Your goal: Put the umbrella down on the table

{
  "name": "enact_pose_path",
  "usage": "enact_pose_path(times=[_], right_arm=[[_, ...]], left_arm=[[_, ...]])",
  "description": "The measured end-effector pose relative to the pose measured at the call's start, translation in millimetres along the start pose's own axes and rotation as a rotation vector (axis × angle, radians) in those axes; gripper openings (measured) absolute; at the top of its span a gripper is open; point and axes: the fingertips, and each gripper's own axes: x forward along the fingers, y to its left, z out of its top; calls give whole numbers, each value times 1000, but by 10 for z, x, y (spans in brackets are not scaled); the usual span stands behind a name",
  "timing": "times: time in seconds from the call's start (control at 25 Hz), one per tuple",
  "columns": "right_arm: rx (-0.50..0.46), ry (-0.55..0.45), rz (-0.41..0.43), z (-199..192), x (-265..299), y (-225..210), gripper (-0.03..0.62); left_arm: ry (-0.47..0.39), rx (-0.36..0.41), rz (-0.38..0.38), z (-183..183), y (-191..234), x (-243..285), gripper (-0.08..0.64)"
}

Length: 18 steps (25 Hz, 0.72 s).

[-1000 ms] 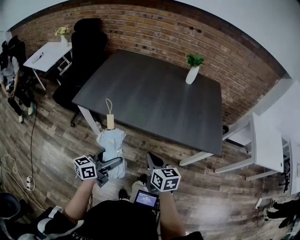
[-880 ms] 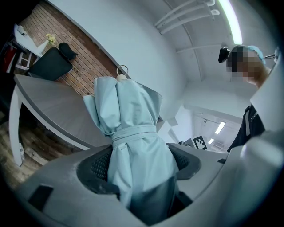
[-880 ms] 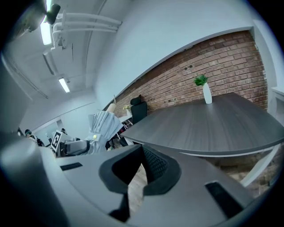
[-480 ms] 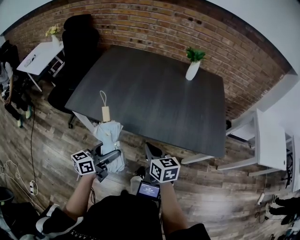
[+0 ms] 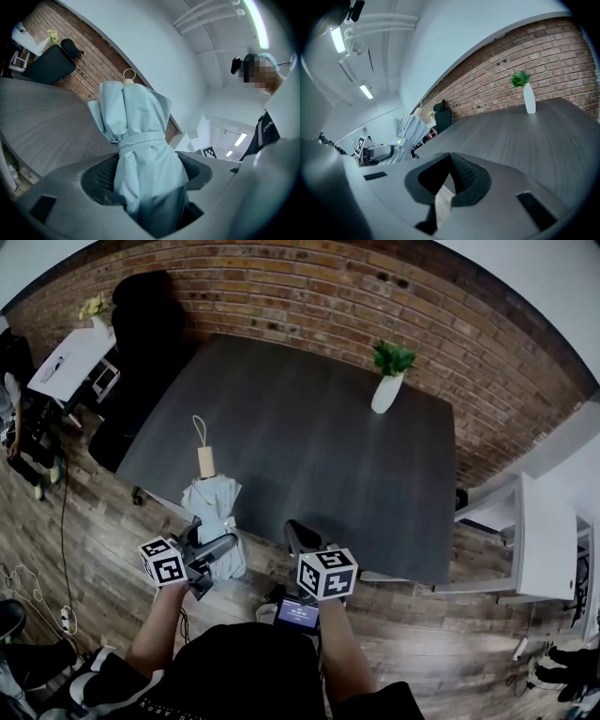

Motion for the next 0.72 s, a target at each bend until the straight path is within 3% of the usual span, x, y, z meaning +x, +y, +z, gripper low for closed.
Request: enact_pose_path(times=[0.32, 0.72], right_arm=[[-27, 28, 35, 254, 267, -357, 8], [-12, 69, 41, 324, 774, -343, 8]], left_arm=[[-15, 9, 43, 216, 206, 307, 334], [2, -15, 51, 482, 639, 324, 334]])
